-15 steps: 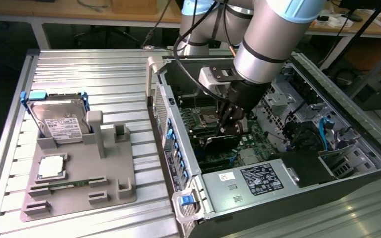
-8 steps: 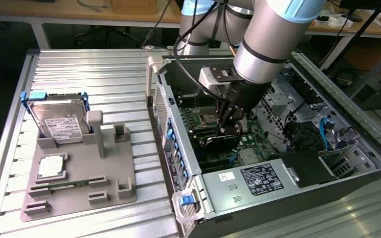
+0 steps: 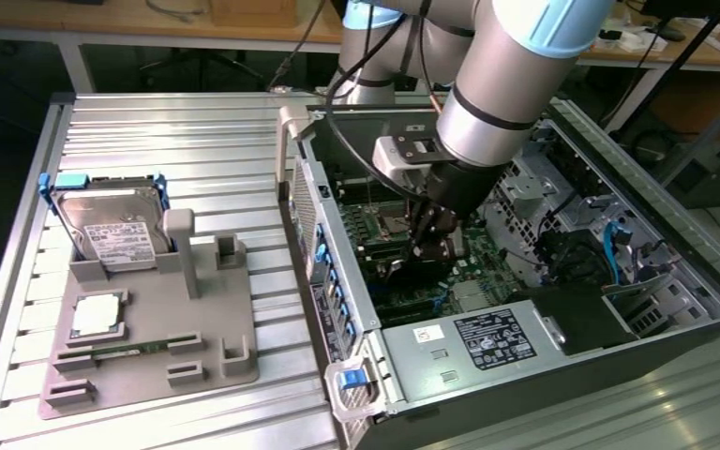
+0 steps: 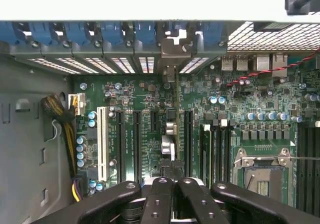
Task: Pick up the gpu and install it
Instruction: 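Press down on the gpu until it lock into place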
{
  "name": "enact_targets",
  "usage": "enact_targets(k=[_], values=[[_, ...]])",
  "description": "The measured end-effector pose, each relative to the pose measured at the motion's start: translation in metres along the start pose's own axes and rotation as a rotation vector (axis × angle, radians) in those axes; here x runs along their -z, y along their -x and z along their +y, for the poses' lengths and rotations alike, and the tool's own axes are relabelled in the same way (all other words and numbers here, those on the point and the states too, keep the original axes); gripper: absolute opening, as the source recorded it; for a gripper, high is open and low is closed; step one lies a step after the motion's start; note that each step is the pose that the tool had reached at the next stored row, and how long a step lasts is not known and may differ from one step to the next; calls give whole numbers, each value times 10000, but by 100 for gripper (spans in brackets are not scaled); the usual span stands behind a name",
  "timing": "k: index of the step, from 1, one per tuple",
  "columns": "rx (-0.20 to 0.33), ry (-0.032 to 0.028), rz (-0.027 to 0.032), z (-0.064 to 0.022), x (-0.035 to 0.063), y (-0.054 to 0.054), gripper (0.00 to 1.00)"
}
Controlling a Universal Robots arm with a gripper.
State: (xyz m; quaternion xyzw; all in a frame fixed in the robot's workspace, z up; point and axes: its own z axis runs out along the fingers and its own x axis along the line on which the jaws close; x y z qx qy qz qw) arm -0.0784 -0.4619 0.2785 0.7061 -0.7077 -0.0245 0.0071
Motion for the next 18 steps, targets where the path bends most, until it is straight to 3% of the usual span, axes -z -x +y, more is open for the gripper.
enact_targets(k=[3,6,8,13,18], values=[[-1,1,3,-2,-83,-1,11],[-1,5,12,-3,-106,-2,11],[0,-10,-21,-3,-83,2,11],[-2,-2,-2,13,38,3,11],[-4,-1,-2,114,61,4,11]])
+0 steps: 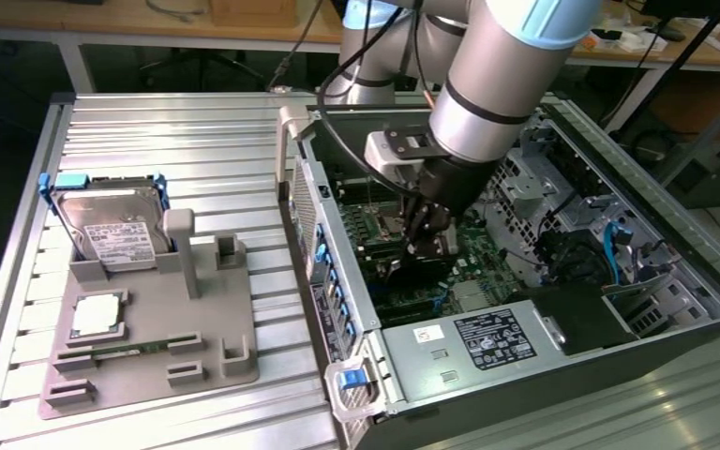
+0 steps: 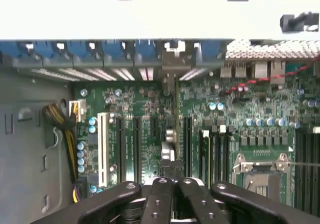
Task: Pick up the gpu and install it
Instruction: 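Press down on the gpu until it lock into place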
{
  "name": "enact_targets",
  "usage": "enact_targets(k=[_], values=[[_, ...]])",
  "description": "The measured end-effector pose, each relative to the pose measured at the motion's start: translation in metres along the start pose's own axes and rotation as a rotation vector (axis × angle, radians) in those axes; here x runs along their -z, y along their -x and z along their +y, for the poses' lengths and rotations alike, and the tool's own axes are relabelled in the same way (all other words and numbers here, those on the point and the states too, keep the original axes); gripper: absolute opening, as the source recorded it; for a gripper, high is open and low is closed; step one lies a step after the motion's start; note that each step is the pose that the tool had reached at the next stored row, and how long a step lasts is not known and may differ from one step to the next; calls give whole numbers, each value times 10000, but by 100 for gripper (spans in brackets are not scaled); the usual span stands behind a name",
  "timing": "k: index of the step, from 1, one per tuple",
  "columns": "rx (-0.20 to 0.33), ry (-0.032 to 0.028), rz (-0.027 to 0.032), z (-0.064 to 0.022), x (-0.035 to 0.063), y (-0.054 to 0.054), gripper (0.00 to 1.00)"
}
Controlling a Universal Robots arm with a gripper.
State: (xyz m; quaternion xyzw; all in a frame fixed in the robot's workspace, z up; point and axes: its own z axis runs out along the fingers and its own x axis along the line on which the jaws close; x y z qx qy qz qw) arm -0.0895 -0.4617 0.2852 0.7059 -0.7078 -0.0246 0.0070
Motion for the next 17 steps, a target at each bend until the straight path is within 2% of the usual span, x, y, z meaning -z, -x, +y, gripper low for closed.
enact_targets(k=[6,9,13,15,17], values=[[-2,24,-1,102,13,0,11],[-9,133,-1,147,16,0,11],[-16,357,1,180,23,0,11],[-18,445,1,200,32,0,11],[-18,480,-1,225,45,0,11]])
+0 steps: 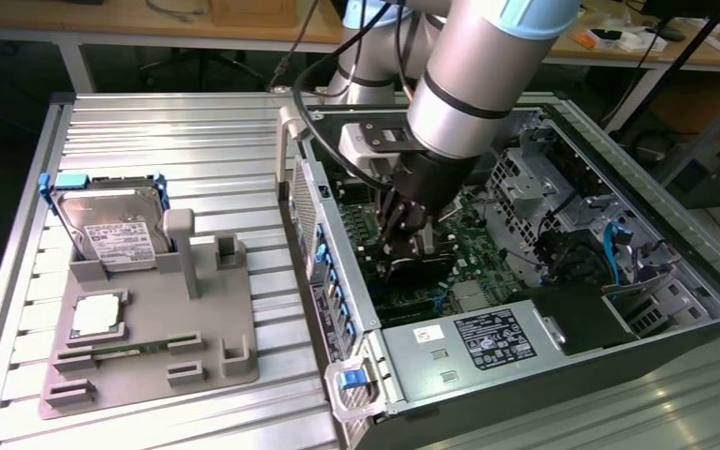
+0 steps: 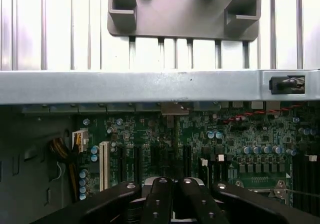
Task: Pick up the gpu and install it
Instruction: 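Press down on the gpu until it lock into place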
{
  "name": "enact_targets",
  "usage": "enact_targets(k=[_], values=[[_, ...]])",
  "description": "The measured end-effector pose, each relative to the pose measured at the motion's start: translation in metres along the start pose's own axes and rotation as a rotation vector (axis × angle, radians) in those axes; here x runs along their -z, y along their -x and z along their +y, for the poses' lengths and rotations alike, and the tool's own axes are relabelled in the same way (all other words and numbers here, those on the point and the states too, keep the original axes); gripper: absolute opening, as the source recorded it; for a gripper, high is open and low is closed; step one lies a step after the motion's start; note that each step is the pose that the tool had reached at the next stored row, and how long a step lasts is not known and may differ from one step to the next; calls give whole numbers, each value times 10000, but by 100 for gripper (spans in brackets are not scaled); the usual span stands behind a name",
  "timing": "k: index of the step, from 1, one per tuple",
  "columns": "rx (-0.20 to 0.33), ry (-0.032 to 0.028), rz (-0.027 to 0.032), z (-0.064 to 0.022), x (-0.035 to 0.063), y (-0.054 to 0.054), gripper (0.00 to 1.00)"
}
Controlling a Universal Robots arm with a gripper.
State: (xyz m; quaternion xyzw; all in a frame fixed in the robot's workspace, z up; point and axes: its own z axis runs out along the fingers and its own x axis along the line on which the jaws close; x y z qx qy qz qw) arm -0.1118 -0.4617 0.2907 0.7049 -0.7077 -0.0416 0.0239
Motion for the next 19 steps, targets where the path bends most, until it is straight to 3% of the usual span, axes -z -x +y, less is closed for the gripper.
enact_targets(k=[6,17,19], values=[[-3,62,3,90,38,1,11],[-13,235,2,316,27,20,11],[-6,295,2,371,23,31,11]])
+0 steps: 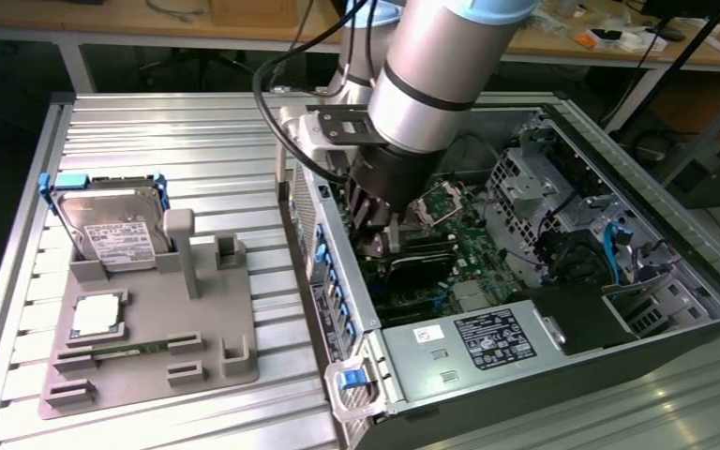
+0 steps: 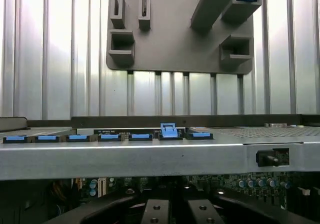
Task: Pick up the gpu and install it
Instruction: 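Press down on the gpu until it lock into place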
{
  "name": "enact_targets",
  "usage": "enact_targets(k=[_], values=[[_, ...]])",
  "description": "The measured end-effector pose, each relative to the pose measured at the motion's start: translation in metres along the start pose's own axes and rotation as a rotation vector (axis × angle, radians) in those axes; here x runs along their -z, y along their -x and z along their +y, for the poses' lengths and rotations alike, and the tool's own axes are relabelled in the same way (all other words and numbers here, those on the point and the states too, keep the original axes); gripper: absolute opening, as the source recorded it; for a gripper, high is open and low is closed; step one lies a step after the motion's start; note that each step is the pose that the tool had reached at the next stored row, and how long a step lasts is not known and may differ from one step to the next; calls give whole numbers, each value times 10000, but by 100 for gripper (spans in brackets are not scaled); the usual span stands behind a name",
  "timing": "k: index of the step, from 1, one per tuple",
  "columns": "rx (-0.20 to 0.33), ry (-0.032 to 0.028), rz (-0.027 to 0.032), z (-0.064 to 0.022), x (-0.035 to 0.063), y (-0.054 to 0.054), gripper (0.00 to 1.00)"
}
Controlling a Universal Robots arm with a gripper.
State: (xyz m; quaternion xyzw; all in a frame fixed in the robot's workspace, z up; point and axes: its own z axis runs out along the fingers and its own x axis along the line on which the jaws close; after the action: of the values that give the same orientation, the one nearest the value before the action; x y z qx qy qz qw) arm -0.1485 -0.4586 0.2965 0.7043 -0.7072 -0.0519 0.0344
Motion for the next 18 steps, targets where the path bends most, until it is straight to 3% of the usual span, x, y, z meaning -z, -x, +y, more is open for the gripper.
enact_targets(k=[3,10,18], values=[[-9,69,0,32,14,7,11],[-13,75,6,53,109,20,11],[-18,70,1,86,111,56,11]])
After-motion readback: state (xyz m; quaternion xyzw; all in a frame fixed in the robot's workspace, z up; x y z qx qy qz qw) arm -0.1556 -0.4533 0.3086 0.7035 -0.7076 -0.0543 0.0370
